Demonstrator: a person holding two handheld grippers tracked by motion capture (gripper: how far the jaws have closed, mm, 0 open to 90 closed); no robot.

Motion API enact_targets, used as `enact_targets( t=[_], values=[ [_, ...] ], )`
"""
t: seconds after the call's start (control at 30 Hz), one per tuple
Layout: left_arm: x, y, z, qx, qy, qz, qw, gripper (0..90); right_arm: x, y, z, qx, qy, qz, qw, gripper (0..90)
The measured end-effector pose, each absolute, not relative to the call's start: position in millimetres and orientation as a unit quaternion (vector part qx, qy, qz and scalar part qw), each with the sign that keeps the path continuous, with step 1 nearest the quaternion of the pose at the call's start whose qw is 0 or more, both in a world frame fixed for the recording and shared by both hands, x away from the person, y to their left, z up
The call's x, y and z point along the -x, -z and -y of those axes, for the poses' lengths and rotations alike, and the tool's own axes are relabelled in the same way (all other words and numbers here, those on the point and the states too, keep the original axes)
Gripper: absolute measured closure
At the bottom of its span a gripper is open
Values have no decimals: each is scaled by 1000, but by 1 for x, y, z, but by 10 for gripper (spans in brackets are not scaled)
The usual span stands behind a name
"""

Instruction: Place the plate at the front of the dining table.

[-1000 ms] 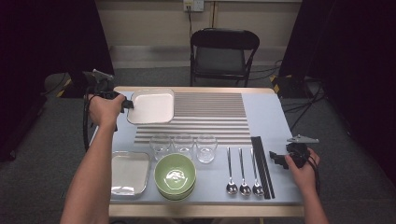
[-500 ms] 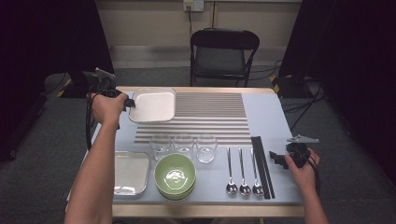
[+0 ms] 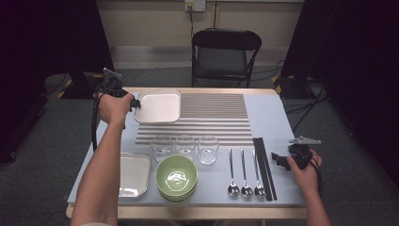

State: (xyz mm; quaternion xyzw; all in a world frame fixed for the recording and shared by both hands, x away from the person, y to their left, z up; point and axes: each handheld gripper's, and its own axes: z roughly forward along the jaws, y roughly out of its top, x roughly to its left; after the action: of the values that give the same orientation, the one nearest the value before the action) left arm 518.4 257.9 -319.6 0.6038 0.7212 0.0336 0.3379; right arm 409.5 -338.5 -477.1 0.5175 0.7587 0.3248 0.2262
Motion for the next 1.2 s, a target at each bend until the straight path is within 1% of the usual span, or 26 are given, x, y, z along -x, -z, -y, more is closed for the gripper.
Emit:
enact_targets(
  t=[1.2],
  values=[
    [-537,320,-235,-616,-30,-712,336,892,-410,477,338,-518,-324,-759,227,172]
  ],
)
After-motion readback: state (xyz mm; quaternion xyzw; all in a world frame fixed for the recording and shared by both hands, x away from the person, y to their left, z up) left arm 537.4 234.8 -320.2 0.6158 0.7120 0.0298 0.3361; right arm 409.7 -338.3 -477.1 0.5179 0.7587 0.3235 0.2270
